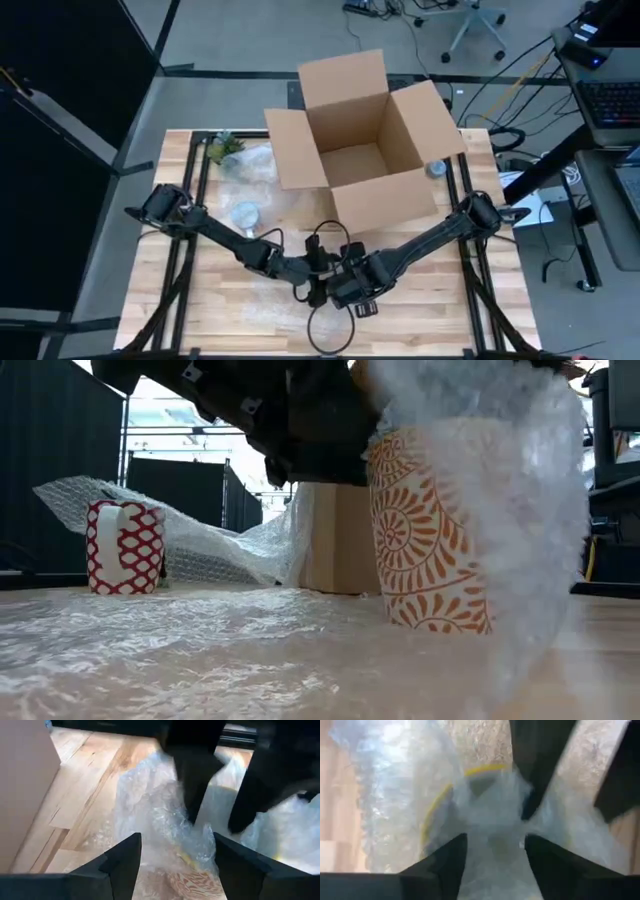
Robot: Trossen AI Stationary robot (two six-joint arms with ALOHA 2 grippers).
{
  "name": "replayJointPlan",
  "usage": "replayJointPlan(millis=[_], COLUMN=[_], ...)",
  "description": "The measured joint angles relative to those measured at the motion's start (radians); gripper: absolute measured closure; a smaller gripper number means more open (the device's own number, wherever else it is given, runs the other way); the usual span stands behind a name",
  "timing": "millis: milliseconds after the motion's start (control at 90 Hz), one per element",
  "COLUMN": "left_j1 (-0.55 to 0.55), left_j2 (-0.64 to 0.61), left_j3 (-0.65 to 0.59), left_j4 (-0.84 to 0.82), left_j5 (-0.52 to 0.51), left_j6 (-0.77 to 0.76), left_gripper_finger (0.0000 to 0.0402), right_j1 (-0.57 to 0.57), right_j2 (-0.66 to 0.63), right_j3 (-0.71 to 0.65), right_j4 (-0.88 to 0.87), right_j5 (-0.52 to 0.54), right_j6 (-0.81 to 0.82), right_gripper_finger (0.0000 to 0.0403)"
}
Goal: Wrap mug
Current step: Wrap the yellow mug with the bubble wrap
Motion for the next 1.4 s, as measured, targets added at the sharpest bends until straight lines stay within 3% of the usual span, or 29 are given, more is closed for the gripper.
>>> replayJointPlan(millis=[211,367,567,700,833,1089,1256,1400], left_j1=[0.0,0.0,0.0,0.0,0.0,0.0,0.0,0.0], left_j2=[0.0,0.0,0.0,0.0,0.0,0.0,0.0,0.0], left_j3=[0.0,0.0,0.0,-0.001,-0.001,-0.001,-0.001,-0.001], left_j4=[0.001,0.002,0.003,0.002,0.001,0.002,0.003,0.003], left_j5=[0.001,0.001,0.003,0.005,0.007,0.007,0.007,0.007], left_j6=[0.0,0.0,0.001,0.0,0.001,0.0,0.0,0.0], left_gripper_finger=[0.0183,0.0183,0.0183,0.0183,0.0183,0.0183,0.0183,0.0183], right_j1=[-0.02,-0.025,-0.027,0.024,0.111,0.188,0.144,0.089], right_j2=[-0.003,-0.013,-0.139,-0.187,-0.154,-0.035,0.013,0.07], right_j3=[0.001,0.001,0.002,0.005,0.005,0.004,0.004,0.004], right_j4=[0.003,-0.013,-0.041,-0.045,-0.082,-0.102,-0.05,-0.019], right_j5=[-0.014,-0.015,-0.05,-0.069,-0.056,0.223,0.213,0.126], right_j6=[-0.022,-0.033,0.034,0.135,0.124,0.048,-0.011,-0.043], right_gripper_finger=[0.0389,0.0393,0.0399,0.038,0.0329,0.0214,0.0175,0.0171])
